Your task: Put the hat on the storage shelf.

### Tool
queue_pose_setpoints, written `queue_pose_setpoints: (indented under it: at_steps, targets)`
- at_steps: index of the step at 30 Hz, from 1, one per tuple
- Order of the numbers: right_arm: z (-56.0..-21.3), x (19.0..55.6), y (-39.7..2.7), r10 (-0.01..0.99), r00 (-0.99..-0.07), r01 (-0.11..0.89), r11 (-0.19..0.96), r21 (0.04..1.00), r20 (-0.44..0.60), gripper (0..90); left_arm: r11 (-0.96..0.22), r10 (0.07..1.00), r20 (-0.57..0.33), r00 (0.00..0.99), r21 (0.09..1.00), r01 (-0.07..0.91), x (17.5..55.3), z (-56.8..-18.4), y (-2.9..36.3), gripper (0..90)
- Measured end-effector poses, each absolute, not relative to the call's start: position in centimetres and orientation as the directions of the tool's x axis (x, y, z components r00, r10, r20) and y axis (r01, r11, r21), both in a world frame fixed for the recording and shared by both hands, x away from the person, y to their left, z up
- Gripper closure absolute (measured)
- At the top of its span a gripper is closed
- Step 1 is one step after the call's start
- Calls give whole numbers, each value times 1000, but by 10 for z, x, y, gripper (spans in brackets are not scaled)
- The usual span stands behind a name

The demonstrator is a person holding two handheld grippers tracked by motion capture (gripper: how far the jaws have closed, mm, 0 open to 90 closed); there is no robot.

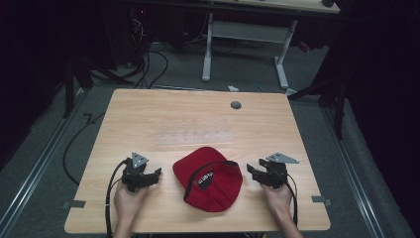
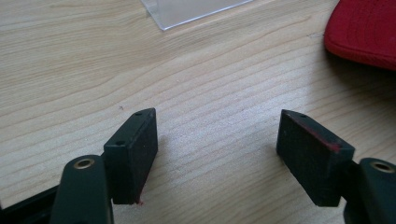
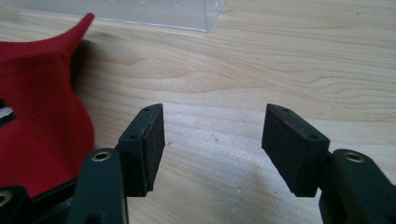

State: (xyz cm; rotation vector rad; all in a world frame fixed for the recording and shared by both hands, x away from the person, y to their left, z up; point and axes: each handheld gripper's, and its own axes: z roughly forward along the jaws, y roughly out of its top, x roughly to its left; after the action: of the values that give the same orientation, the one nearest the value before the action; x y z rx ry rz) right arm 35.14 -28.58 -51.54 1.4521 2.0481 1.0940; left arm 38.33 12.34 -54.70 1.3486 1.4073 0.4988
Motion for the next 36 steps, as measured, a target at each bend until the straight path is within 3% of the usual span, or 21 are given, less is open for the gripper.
queue_pose_setpoints:
  at_steps: [18,36]
  targets:
    - [-491,319,-282,880,-463,528,179,830,104,395,273,894,-396,212,853,445,383,-547,123,295]
    - [-493,328,-250,820,-563,518,248,819,108,370,272,894,-395,210,853,444,384,-547,123,294]
